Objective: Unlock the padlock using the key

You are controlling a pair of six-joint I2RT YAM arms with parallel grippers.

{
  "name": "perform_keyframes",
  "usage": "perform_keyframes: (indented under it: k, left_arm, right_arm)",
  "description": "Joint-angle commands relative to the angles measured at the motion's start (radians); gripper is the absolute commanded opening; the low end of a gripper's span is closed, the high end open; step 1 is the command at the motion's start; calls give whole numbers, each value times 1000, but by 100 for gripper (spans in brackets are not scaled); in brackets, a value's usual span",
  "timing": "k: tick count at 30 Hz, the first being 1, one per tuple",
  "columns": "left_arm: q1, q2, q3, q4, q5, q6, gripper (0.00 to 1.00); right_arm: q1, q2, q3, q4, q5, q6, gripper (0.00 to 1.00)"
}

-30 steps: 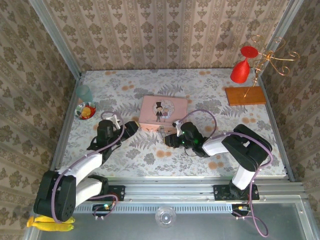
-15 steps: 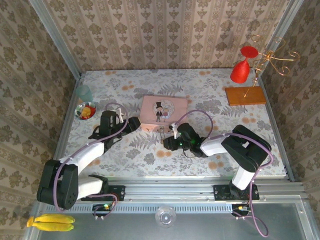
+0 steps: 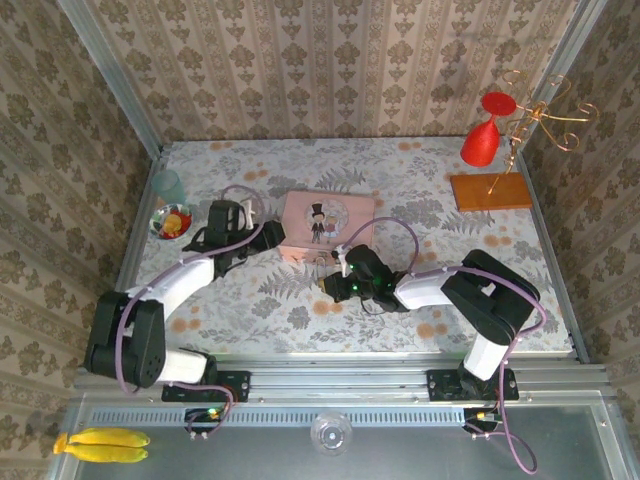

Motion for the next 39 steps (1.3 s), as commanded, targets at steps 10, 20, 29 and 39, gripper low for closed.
perform_keyframes:
  k: [10, 20, 29, 39]
  left_arm:
    - [-26, 227, 263, -126, -5, 185, 55]
    - [-71, 349, 355, -226, -51, 193, 65]
    - [-97, 321, 252, -210, -136, 138, 61]
    - [-210, 288, 170, -195, -177, 37, 60]
  right_arm:
    - [21, -75, 28, -215, 239, 37, 0]
    - [-1, -75, 81, -322, 285, 55, 0]
    - [-33, -116, 103, -418, 347, 40, 0]
    - [-50, -80, 176, -522, 503, -6, 0]
